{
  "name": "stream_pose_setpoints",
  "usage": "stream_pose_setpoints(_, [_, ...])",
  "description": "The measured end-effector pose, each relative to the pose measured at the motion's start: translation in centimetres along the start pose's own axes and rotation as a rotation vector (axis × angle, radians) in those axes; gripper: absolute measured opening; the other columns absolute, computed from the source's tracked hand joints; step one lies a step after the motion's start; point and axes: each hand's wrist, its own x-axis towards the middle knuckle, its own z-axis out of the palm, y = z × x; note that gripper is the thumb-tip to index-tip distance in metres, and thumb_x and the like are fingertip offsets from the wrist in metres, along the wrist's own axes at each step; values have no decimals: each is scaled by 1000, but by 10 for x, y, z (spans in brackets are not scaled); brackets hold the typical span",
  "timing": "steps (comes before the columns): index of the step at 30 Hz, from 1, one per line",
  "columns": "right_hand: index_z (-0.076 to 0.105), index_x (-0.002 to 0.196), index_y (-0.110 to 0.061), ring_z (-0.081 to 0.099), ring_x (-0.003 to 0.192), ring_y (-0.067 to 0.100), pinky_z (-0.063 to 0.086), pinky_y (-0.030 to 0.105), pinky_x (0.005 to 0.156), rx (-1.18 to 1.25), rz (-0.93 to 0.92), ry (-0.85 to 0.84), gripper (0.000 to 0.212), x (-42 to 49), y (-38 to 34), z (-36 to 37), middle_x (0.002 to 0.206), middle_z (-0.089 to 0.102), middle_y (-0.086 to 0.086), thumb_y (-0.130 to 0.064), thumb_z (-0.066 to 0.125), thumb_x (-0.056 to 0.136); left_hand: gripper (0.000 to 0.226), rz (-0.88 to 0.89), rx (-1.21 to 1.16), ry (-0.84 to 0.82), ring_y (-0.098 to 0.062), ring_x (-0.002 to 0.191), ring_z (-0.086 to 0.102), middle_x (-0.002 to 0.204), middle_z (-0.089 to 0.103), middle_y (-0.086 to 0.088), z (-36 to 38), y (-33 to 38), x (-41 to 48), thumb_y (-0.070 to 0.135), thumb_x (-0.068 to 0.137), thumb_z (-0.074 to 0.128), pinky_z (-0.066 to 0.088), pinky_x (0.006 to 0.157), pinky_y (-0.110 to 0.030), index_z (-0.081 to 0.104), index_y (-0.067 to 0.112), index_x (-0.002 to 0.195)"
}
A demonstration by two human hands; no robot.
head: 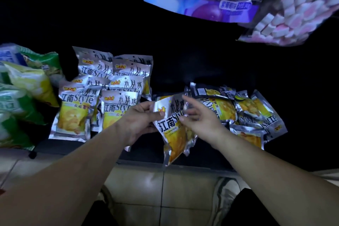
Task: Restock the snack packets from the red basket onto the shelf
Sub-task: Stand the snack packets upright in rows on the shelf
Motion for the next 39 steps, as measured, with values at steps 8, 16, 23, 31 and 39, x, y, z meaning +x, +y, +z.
stream_pose_setpoints(8, [22,159,-45,13,153,14,24,36,122,-421,-259,131,102,8,-17,28,161,13,-13,-41,85,79,45,31,56,-16,-21,102,72,116,75,-13,-4,-6,-3,17,85,83,58,86,-44,65,6,124])
stream_pose_setpoints(16, [55,92,-38,62,73,21,55,45,68,-263,-197,45,26,14,-19,16,85,64,-1,-17,69,95,34,115,22,141,-23,88,73,91,78,-8,-12,-3,-14,-1,76,86,52,84,-39,63,15,94])
stream_pose_setpoints(23, [57,86,-31,58,78,13,51,39,63,-172,-116,83,30,9,-11,11,86,63,-13,-3,60,97,23,189,227,184,-19,72,68,76,69,-9,-5,-10,-22,-5,87,74,61,73,-37,58,12,89])
stream_pose_setpoints(31, [64,90,-38,63,94,17,57,44,77,-420,-274,172,33,16,-9,12,108,64,-13,-9,53,99,21,119,40,174,-14,69,65,74,69,-3,-4,-7,-11,-2,89,74,51,67,-29,62,16,90])
stream_pose_setpoints(39, [71,103,-47,62,113,5,51,36,98,-225,-165,2,15,21,-13,9,119,64,-23,-36,71,93,21,179,129,173,-11,67,62,76,68,-7,14,-8,-5,-7,92,66,49,61,-19,63,14,90])
